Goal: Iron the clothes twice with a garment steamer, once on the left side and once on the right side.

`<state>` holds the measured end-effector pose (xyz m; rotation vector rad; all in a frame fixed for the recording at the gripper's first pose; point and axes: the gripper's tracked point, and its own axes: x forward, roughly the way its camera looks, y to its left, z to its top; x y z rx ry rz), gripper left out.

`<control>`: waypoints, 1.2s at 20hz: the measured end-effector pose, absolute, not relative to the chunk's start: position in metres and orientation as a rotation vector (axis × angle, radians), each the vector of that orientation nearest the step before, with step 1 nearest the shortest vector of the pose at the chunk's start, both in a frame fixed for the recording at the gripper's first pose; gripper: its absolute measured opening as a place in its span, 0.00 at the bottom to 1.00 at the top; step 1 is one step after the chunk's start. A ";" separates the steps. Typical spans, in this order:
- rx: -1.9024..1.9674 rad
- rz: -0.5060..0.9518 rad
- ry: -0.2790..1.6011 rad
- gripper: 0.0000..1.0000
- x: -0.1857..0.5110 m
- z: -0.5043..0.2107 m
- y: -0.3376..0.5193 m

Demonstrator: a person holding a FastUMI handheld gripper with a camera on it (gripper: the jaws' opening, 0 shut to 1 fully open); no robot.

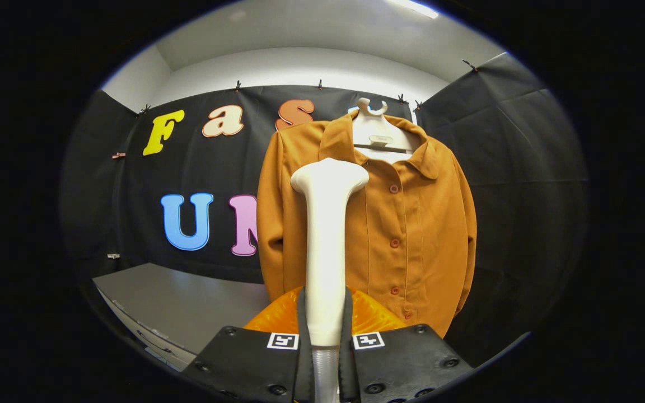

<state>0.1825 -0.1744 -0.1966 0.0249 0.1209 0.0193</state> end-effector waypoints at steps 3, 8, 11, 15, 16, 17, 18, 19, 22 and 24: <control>0.034 0.018 0.163 0.20 0.174 -0.223 -0.177; 0.058 0.004 0.250 0.20 0.158 -0.265 -0.180; 0.058 -0.001 0.306 0.20 0.145 -0.293 -0.184; 0.069 -0.010 0.396 0.20 0.124 -0.329 -0.184; 0.073 -0.013 0.416 0.21 0.120 -0.336 -0.183; 0.073 -0.015 0.438 0.21 0.115 -0.344 -0.182; 0.074 -0.015 0.460 0.21 0.111 -0.351 -0.182; 0.076 -0.016 0.478 0.20 0.106 -0.357 -0.182; 0.073 -0.024 0.518 0.20 0.092 -0.368 -0.183; 0.066 -0.031 0.535 0.20 0.086 -0.371 -0.182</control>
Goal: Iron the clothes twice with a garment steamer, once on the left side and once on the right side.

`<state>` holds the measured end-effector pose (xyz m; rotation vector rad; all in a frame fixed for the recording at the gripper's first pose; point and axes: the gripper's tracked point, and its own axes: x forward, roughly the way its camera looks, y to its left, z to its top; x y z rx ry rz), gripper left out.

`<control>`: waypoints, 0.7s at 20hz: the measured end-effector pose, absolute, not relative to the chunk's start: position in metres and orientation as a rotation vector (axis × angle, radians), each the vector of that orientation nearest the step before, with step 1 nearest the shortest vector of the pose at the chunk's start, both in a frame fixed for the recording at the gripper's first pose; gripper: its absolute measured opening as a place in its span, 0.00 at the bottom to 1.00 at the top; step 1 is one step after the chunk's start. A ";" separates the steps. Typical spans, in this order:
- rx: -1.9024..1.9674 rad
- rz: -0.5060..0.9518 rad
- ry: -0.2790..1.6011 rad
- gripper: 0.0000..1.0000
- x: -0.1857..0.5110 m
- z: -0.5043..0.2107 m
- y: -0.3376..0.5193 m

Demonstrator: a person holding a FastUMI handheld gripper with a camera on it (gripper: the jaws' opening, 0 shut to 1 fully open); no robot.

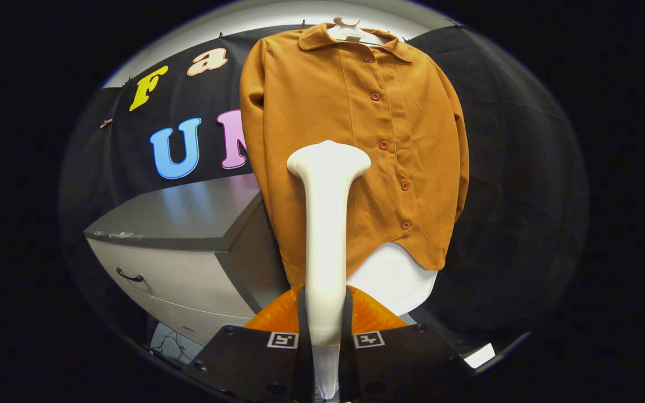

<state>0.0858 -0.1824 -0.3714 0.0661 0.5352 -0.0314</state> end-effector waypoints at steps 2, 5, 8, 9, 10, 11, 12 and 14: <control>0.062 -0.037 0.545 0.20 0.078 -0.371 -0.182; 0.064 -0.045 0.533 0.20 0.066 -0.361 -0.179; 0.072 -0.046 0.502 0.20 0.058 -0.339 -0.179; 0.069 -0.046 0.488 0.20 0.055 -0.330 -0.180; 0.070 -0.047 0.472 0.21 0.055 -0.320 -0.182; 0.073 -0.049 0.454 0.20 0.054 -0.308 -0.182; 0.077 -0.051 0.435 0.20 0.053 -0.296 -0.183; 0.080 -0.055 0.393 0.20 0.050 -0.272 -0.187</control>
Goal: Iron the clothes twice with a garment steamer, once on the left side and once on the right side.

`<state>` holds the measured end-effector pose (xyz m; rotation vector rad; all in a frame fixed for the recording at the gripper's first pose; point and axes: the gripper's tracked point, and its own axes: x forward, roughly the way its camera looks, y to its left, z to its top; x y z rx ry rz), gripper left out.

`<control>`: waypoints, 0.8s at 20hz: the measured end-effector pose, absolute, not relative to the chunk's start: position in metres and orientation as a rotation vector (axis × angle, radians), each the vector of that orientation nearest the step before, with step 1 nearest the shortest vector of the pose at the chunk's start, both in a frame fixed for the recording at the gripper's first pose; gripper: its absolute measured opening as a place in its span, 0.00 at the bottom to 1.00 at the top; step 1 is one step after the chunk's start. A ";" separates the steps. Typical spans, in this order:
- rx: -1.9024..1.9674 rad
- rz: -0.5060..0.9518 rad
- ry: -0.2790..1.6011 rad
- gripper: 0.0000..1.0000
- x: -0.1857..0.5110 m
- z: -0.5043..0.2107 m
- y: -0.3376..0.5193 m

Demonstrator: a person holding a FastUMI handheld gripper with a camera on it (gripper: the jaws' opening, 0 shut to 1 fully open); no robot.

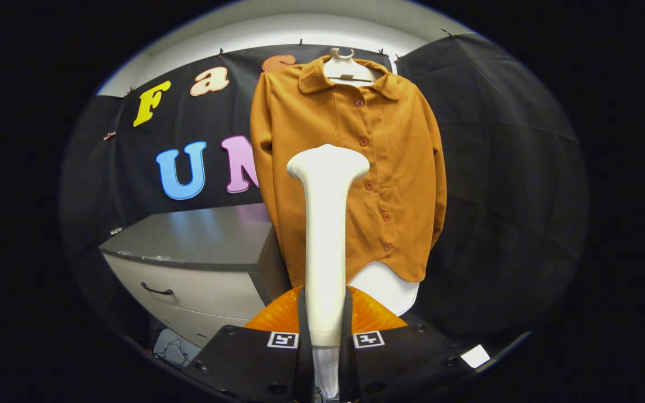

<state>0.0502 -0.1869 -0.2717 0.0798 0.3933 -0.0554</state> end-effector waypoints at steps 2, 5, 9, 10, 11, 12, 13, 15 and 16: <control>0.076 -0.059 0.350 0.20 0.050 -0.247 -0.191; 0.078 -0.062 0.282 0.20 0.052 -0.207 -0.197; 0.058 -0.052 0.180 0.20 0.060 -0.158 -0.202; 0.057 -0.049 0.160 0.20 0.061 -0.148 -0.203; 0.060 -0.046 0.140 0.20 0.063 -0.137 -0.204; 0.066 -0.043 0.120 0.20 0.066 -0.127 -0.206; 0.067 -0.041 0.103 0.20 0.069 -0.118 -0.208; 0.064 -0.039 0.070 0.20 0.075 -0.101 -0.217; 0.062 -0.039 0.054 0.20 0.079 -0.093 -0.222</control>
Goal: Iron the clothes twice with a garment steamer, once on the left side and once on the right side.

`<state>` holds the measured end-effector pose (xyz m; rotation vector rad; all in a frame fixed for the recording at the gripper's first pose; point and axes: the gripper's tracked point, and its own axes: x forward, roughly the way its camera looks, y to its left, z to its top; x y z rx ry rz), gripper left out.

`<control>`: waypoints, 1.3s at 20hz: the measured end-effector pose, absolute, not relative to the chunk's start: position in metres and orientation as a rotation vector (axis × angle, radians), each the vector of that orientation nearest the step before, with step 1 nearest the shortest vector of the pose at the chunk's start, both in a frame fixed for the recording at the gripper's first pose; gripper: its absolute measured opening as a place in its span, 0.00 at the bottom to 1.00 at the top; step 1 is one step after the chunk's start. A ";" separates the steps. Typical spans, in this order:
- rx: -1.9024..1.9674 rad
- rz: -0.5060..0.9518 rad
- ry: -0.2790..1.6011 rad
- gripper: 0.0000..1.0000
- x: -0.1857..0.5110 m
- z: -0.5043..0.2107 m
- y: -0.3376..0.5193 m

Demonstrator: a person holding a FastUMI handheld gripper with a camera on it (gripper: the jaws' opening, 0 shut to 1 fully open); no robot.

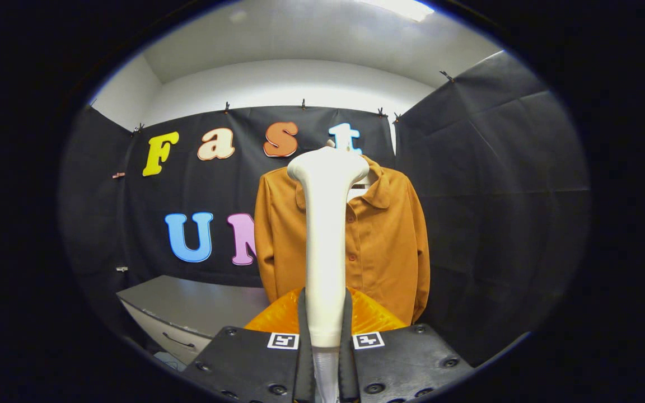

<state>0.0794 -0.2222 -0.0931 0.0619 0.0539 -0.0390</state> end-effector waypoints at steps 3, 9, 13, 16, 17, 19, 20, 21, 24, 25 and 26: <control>0.056 -0.057 0.013 0.20 0.093 -0.075 -0.244; 0.083 -0.086 0.007 0.20 0.129 -0.092 -0.291; 0.109 -0.095 0.047 0.20 0.158 -0.125 -0.316; 0.134 -0.087 0.071 0.20 0.180 -0.151 -0.327; 0.136 -0.086 0.079 0.20 0.187 -0.159 -0.329; 0.145 -0.077 0.102 0.20 0.197 -0.178 -0.331; 0.147 -0.069 0.115 0.20 0.200 -0.187 -0.330; 0.145 -0.060 0.128 0.20 0.202 -0.197 -0.329; 0.132 -0.041 0.177 0.20 0.201 -0.227 -0.327; 0.134 -0.038 0.189 0.20 0.199 -0.236 -0.326; 0.139 -0.036 0.203 0.20 0.197 -0.244 -0.326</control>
